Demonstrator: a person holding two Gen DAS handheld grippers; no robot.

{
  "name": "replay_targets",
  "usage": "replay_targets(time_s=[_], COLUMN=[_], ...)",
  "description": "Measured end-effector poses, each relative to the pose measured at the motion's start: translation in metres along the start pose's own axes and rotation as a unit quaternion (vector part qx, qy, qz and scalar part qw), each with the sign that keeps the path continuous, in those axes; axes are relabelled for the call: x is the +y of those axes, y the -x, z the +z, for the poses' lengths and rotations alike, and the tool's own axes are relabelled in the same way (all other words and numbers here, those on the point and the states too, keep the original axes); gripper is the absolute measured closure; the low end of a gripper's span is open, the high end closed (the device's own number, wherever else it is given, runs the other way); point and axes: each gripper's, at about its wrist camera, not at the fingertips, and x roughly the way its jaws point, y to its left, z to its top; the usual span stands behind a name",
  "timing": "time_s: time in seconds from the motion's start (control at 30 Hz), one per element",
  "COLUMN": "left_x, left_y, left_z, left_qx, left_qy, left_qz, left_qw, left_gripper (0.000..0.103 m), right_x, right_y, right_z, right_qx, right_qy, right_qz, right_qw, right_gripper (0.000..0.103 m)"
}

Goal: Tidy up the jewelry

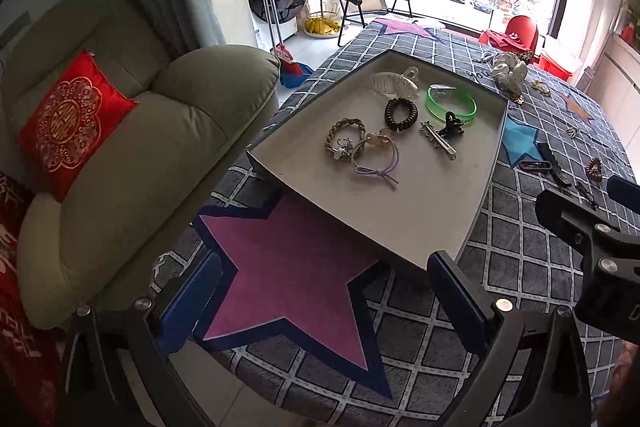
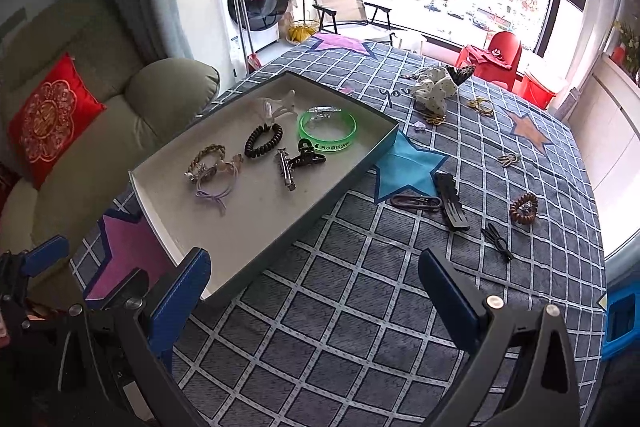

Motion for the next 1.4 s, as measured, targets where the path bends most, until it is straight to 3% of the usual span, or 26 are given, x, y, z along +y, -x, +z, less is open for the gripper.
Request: replay_targets(time_s=[1.4], left_x=[0.0036], left_y=[-0.0050], left_z=[-0.0018], left_qx=[0.008], left_qy=[0.004], left_qz=[0.003], left_qw=[1.0000], left_gripper=[0.000], right_x=[-0.0007], right_y=[-0.0039], right_z=[-0.0031], right_qx=[0.003], right_qy=[0.000], right_qz=[0.002], right_qw=[1.000], right_gripper=[0.000])
